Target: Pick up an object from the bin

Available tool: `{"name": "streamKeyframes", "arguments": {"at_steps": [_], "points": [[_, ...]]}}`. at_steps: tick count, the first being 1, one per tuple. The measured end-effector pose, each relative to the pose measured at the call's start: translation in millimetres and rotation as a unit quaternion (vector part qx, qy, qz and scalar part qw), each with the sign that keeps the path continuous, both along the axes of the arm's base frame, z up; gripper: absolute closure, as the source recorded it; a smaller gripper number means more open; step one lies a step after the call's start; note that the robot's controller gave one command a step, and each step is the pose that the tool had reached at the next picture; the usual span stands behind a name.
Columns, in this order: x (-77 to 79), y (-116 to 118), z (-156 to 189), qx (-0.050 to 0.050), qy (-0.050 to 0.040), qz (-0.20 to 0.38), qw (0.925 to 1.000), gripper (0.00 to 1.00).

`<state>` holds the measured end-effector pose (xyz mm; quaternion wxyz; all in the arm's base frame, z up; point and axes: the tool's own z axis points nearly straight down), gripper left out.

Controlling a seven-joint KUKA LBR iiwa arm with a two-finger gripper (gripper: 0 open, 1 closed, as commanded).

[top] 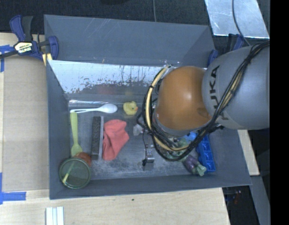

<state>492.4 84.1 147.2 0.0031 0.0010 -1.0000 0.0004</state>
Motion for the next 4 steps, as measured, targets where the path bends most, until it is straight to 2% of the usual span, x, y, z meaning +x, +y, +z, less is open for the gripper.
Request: {"name": "streamKeyframes", "arguments": {"at_steps": [1, 2, 3, 4], "points": [[1.9, 0, 4, 0.001, -0.0042, -0.001, 1.0, 0.0], [5.3, 57, -14, 0.001, -0.0053, 0.064, 0.998, 0.0], [12.9, 86, 4, 0.001, -0.0058, 0.202, 0.9793, 0.0], [18.6, 136, -3, 0.002, -0.0058, 0.297, 0.9547, 0.0]]}}
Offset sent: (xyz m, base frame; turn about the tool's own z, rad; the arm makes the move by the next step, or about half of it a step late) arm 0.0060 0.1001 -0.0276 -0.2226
